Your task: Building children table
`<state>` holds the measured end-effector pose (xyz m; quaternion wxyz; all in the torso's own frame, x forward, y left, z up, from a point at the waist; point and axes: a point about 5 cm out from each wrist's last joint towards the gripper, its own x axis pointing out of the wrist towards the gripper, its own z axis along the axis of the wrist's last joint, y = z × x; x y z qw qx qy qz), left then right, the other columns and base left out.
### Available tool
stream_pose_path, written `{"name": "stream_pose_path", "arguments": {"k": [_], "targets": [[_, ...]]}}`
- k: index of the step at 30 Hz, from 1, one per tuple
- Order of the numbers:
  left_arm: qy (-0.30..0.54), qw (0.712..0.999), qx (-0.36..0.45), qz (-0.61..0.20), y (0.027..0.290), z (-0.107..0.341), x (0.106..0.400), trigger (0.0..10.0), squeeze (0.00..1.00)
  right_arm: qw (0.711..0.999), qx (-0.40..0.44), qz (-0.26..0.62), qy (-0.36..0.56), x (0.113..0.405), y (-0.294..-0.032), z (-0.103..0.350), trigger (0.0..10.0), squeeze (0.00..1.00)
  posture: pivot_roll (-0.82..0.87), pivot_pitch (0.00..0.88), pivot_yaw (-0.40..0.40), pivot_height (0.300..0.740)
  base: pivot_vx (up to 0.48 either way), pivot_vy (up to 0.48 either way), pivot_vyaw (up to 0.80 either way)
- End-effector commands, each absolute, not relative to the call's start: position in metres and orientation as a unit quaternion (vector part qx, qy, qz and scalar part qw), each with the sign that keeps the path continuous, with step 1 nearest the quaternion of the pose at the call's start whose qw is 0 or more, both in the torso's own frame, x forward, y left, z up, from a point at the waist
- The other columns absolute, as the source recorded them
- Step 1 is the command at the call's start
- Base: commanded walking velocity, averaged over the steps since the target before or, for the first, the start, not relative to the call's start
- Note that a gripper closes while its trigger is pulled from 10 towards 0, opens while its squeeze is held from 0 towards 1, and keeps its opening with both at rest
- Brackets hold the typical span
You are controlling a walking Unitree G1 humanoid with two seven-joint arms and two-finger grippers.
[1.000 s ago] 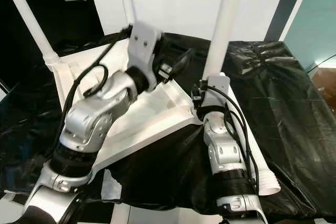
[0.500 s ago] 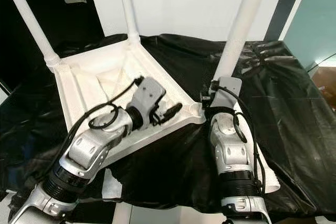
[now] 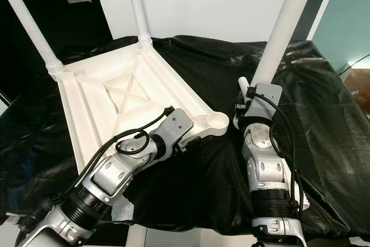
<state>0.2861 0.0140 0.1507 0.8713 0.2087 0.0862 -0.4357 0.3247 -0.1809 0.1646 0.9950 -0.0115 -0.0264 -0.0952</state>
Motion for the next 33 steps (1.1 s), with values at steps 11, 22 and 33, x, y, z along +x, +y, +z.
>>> {"name": "stream_pose_path", "arguments": {"k": [11, 22, 33], "targets": [[0.157, 0.900, 0.225, -0.340, 0.020, 0.125, 0.303, 3.0, 0.00, 0.995, -0.012, -0.095, -0.029, 0.323, -0.180, 0.168, 10.0, 0.00, -0.06, 0.038, 0.043, 0.740, 0.000, 0.000, 0.00], [0.149, 0.889, 0.250, -0.353, 0.015, 0.129, 0.306, 4.0, 0.00, 0.995, -0.014, -0.096, -0.024, 0.320, -0.180, 0.165, 10.0, 0.00, -0.06, 0.036, 0.056, 0.740, 0.000, 0.000, 0.00], [0.142, 0.851, 0.236, -0.448, 0.005, 0.139, 0.296, 8.3, 0.00, 0.996, -0.012, -0.083, -0.029, 0.320, -0.179, 0.167, 10.0, 0.00, -0.06, 0.026, 0.057, 0.740, 0.000, 0.000, 0.00]]}}
